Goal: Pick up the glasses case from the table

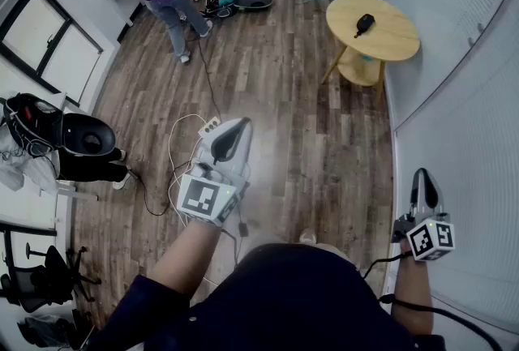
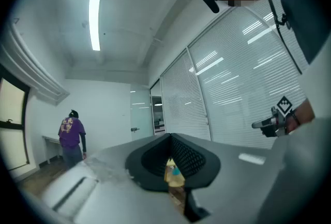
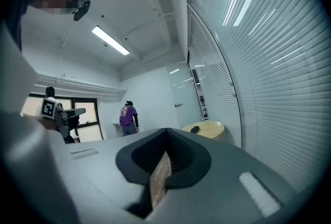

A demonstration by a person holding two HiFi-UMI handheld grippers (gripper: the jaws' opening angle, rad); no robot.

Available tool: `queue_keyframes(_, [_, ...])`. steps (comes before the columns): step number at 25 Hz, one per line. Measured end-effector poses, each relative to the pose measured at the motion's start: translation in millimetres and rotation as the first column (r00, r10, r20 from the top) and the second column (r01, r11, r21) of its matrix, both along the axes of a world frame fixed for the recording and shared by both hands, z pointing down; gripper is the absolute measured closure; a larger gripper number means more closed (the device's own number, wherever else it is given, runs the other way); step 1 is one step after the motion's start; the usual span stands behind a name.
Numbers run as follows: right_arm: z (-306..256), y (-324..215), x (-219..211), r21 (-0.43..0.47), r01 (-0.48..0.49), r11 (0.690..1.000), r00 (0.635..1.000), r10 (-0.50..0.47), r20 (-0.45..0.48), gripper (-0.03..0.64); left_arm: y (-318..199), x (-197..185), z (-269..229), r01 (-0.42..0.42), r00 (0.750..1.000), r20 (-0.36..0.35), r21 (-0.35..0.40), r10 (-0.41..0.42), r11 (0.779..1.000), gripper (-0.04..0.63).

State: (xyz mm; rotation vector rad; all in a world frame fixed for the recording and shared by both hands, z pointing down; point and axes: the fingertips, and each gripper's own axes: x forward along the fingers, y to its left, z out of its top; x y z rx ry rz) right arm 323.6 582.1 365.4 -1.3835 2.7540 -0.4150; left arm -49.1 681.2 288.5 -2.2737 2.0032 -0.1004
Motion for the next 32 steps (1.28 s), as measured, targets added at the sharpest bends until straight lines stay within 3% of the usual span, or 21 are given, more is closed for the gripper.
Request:
queue_keyframes(6, [5, -31, 7, -0.013, 0.052, 0.999, 0.999, -0.052, 0.013, 0.611, -29, 21, 24, 0.015, 1.0, -0.015, -0.017, -0.016, 1.0, 0.592])
queue_keyframes(11, [11, -53, 5, -0.012, 0.026, 1.0, 1.0, -0.026, 0.014, 0.611, -61, 21, 45, -0.029, 0.999, -0.016, -0.07, 0.028, 0.997, 0.592])
queue_keyframes(16, [23, -102, 4, -0.012, -0.022, 1.0, 0.999, 0.023, 0.049, 0.611, -133, 5, 60, -0.074, 0.996, -0.057, -0.081, 0.069, 0.994, 0.592])
queue_keyframes(24, [9, -196, -58, -0.025, -0.102, 0.994, 0.994, 0.103, 0.047, 0.611, -259, -64, 67, -0.129, 0.988, -0.096, -0.114, 0.118, 0.985, 0.592])
queue_keyframes(32, [-22, -275, -136, 0.031, -0.066, 0.997, 0.998, 0.065, 0.01, 0.611, -361, -121, 72, -0.18, 0.977, -0.139, -0.114, 0.163, 0.977, 0.592])
